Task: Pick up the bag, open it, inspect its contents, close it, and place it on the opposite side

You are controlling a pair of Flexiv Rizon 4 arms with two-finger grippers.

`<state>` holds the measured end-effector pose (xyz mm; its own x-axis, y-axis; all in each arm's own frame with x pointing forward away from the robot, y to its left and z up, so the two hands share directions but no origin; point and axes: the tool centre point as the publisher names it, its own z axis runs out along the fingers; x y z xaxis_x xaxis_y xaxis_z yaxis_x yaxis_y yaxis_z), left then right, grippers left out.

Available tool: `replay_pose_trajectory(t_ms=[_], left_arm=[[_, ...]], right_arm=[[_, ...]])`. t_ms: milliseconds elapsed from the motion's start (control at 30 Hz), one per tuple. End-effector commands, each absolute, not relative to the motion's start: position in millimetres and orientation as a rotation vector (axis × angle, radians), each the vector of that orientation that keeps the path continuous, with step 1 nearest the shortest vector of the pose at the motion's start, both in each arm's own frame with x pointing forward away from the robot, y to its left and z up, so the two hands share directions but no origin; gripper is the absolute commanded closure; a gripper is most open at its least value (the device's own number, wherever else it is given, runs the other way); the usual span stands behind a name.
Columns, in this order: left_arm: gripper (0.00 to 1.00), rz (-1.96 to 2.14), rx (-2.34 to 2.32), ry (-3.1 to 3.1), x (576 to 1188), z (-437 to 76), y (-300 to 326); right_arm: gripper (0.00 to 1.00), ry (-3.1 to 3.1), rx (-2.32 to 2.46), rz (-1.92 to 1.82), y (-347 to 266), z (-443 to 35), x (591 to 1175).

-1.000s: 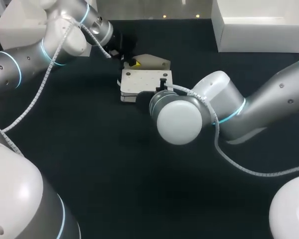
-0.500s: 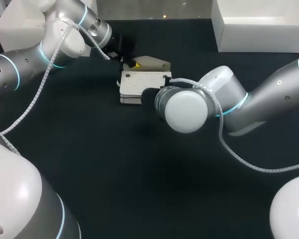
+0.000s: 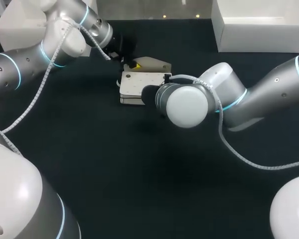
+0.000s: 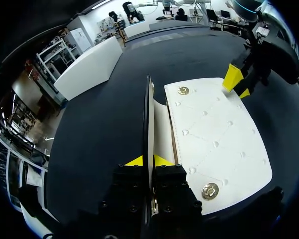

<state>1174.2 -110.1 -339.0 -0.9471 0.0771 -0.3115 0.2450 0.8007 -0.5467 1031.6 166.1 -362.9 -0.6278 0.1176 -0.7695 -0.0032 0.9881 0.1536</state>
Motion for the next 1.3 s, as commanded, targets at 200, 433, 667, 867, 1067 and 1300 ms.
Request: replay_pose_trajectory(t_ms=[200,433,667,867,1067,1300], left_arm=[[1.00,-0.880,0.262,2.723,1177,-342,-112],[1.00,-0.879,0.272,2.726,1177,-342,-113],[1.00,-0.903,0.310,2.689,1173,-340,-112],[1.00,-0.909,0.343,2.604,1160,-337,-112],[1.00,-0.900,0.347,2.522,1144,-335,-110],[1.00,-0.868,0.372,2.424,1126,-337,-110]], right_arm=[[0.77,2.230,0.068,0.205,165,-372,1037],[1.00,2.222,0.067,0.208,165,-372,1039],[1.00,2.210,0.063,0.211,165,-370,1038],[1.00,2.205,0.074,0.213,165,-369,1037],[1.00,2.205,0.074,0.213,165,-369,1037],[1.00,2.205,0.074,0.213,165,-369,1037]])
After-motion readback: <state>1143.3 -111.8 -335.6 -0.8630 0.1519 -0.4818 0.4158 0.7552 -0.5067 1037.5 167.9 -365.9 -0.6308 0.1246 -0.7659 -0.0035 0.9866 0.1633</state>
